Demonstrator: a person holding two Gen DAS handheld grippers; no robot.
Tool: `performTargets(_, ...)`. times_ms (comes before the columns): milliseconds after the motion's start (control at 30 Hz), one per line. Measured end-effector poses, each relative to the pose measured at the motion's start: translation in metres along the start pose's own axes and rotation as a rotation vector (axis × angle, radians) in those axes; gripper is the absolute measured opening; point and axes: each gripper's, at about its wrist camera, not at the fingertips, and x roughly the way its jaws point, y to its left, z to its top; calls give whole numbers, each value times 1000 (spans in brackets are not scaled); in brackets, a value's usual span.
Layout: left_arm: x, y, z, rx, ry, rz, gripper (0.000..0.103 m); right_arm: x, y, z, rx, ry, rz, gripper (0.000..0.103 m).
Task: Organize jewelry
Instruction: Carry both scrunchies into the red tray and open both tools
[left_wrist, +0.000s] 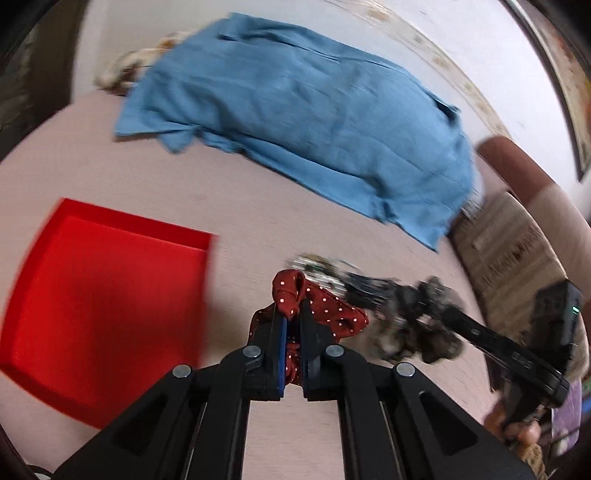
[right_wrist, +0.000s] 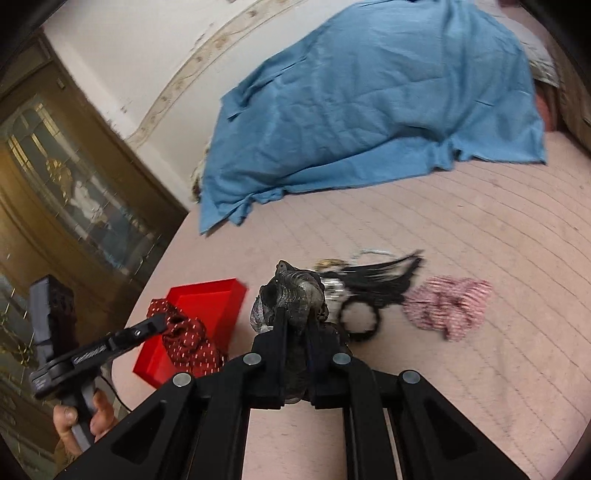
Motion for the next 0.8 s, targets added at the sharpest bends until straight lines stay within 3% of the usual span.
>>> performTargets(267, -6, 91, 27, -118, -28, 126, 5, 61, 70, 5, -98, 95, 64, 9)
performTargets(500, 2, 140, 43, -161, -33, 199, 5, 120, 125, 7, -169, 162, 113, 9)
performTargets(800, 21, 185, 65, -185, -15, 291, 5, 189, 149, 5, -167, 231, 125, 9)
